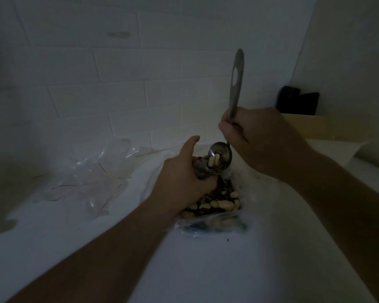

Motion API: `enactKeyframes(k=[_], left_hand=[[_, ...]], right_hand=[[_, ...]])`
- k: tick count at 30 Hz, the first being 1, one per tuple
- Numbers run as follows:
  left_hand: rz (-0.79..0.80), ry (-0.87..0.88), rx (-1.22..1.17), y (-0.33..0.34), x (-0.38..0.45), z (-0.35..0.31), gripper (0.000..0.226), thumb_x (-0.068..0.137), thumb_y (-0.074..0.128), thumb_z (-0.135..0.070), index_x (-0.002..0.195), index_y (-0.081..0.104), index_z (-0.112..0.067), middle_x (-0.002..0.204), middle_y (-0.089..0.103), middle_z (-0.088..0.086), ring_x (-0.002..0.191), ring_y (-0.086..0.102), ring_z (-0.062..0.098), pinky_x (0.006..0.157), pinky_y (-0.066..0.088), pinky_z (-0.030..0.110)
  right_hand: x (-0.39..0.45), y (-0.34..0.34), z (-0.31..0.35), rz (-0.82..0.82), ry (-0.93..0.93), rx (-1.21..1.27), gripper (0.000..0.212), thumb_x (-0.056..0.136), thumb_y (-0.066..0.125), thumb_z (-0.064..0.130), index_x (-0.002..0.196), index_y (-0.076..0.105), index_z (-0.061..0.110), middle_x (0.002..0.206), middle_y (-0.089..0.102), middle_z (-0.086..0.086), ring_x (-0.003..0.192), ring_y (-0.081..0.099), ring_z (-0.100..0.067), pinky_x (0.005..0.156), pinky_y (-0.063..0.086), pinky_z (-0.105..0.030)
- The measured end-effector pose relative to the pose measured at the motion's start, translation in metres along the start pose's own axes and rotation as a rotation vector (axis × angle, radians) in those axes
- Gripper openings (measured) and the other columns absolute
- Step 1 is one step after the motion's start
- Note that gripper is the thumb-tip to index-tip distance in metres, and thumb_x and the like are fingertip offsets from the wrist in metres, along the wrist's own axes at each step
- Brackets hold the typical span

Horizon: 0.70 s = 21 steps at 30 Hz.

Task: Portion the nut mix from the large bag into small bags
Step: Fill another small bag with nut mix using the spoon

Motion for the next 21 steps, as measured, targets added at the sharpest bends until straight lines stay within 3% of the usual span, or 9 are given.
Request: enactKeyframes(k=[6, 9, 13, 16, 19, 21], left_hand=[[-0.010, -0.023, 0.014, -0.003, -0.001, -0.001, 0.103, 0.079, 0.084, -0.031, 0.163, 0.025, -0.031, 0.079, 0.060, -0.027, 0.075, 0.057, -0.019, 0.069, 0.040, -0.004], [-0.024, -0.023, 0.014, -0.004, 0.000, 0.000, 0.106, 0.079, 0.083, -0.032, 0.165, 0.022, -0.029, 0.076, 0.064, -0.022, 0.080, 0.059, -0.018, 0.071, 0.042, -0.001], [-0.040, -0.032, 0.005, -0.006, 0.000, -0.001, 0.108, 0.079, 0.084, -0.034, 0.166, 0.018, -0.030, 0.079, 0.069, -0.018, 0.083, 0.064, -0.009, 0.071, 0.043, 0.001], [-0.039, -0.066, -0.023, -0.009, 0.002, 0.001, 0.110, 0.081, 0.084, -0.036, 0.166, 0.015, -0.029, 0.088, 0.072, -0.014, 0.091, 0.067, -0.001, 0.075, 0.043, 0.006], [-0.035, -0.092, -0.068, -0.011, 0.002, 0.003, 0.113, 0.081, 0.084, -0.035, 0.167, 0.012, -0.029, 0.089, 0.073, -0.013, 0.088, 0.064, -0.007, 0.073, 0.043, 0.001], [-0.048, -0.092, -0.110, -0.013, 0.003, 0.002, 0.115, 0.080, 0.086, -0.034, 0.167, 0.011, -0.031, 0.090, 0.074, -0.013, 0.088, 0.067, -0.005, 0.079, 0.048, 0.006]], right_hand=[[0.003, -0.001, 0.001, -0.016, 0.015, 0.029, 0.023, 0.106, 0.054, 0.024, 0.098, 0.068, 0.008, 0.057, 0.041, 0.017, 0.046, 0.043, -0.001, 0.055, 0.038, -0.006], [0.002, -0.003, 0.001, -0.023, 0.024, 0.039, 0.021, 0.106, 0.055, 0.023, 0.098, 0.068, 0.010, 0.058, 0.041, 0.017, 0.047, 0.046, -0.001, 0.054, 0.036, -0.005], [0.002, -0.005, 0.003, -0.041, 0.030, 0.057, 0.020, 0.106, 0.054, 0.024, 0.100, 0.069, 0.011, 0.060, 0.045, 0.017, 0.053, 0.052, -0.001, 0.057, 0.036, -0.003], [0.002, -0.009, 0.002, -0.079, 0.039, 0.067, 0.023, 0.106, 0.054, 0.025, 0.104, 0.071, 0.009, 0.067, 0.059, 0.006, 0.057, 0.057, -0.008, 0.060, 0.039, -0.005], [0.002, -0.009, 0.003, -0.090, 0.036, 0.040, 0.026, 0.106, 0.053, 0.026, 0.105, 0.071, 0.008, 0.069, 0.054, 0.008, 0.056, 0.050, -0.008, 0.063, 0.037, -0.001], [0.001, -0.010, 0.001, -0.115, 0.052, 0.045, 0.026, 0.107, 0.053, 0.026, 0.102, 0.071, 0.007, 0.068, 0.054, 0.007, 0.055, 0.050, -0.008, 0.064, 0.039, -0.002]])
Point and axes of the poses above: each hand's wrist, its own x-axis towards the middle knuckle, its own y-axis out of the palm, z = x × y, the point moved 7 cm from there along x, towards the middle knuckle
